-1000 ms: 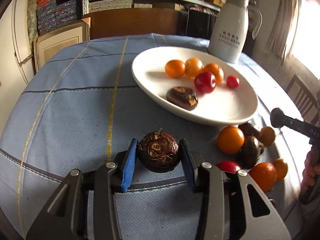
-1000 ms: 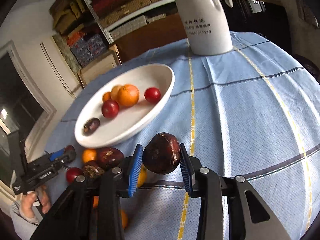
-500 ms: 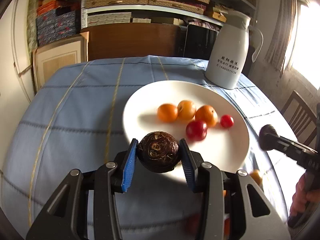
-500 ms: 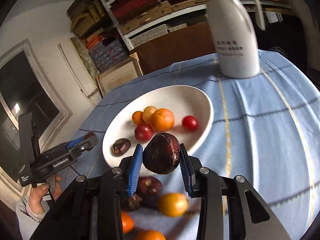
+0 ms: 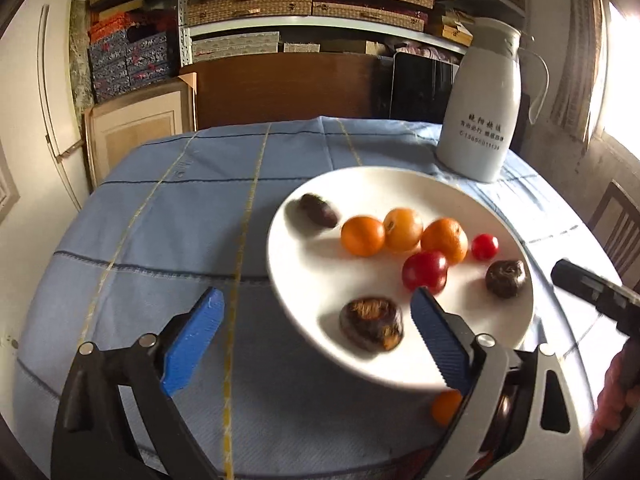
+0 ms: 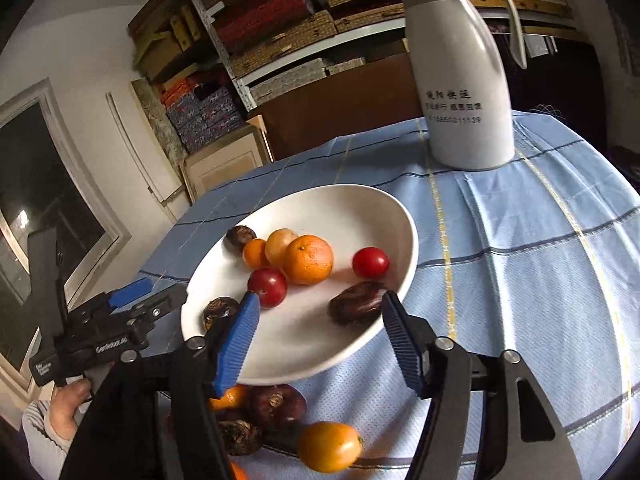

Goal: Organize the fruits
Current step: 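Place the brown date with the left tool while the right tool places the dark plum on the plate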

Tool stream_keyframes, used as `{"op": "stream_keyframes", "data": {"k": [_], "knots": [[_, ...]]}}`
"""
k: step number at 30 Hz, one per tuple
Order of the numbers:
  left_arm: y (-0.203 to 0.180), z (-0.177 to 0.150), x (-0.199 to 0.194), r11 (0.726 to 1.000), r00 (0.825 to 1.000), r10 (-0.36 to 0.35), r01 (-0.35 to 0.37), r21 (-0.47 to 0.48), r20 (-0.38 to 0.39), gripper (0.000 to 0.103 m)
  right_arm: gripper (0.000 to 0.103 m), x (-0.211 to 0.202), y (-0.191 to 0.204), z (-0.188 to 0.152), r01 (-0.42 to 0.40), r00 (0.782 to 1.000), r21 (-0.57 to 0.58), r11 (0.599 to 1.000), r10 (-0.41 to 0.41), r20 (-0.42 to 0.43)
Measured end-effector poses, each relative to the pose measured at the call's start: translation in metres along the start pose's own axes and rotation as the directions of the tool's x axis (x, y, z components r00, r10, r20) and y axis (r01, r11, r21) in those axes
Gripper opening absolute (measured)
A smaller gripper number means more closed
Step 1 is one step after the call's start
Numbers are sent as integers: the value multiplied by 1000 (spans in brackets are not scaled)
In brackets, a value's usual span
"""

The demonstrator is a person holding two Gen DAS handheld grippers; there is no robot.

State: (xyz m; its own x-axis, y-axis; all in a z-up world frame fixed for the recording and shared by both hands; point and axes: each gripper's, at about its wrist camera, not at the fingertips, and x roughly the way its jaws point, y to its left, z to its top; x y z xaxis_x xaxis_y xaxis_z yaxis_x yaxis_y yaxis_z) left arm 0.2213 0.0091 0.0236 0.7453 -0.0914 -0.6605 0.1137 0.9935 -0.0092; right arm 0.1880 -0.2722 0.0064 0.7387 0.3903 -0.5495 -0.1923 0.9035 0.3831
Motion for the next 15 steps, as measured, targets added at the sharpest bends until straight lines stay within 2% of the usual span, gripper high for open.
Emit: {"op": "stream_keyframes", "data": {"k": [8,15], "knots": [[-12,-43,-25,999,1000,12,-11,54,-18,98,86,-18,-29,-15,6,1000,135,991,-7,6],[-29,-78,-47,992,999,-28,32,119,-33,98,89,-35,-36,-35,-5,1000,180,984,3,12]]}}
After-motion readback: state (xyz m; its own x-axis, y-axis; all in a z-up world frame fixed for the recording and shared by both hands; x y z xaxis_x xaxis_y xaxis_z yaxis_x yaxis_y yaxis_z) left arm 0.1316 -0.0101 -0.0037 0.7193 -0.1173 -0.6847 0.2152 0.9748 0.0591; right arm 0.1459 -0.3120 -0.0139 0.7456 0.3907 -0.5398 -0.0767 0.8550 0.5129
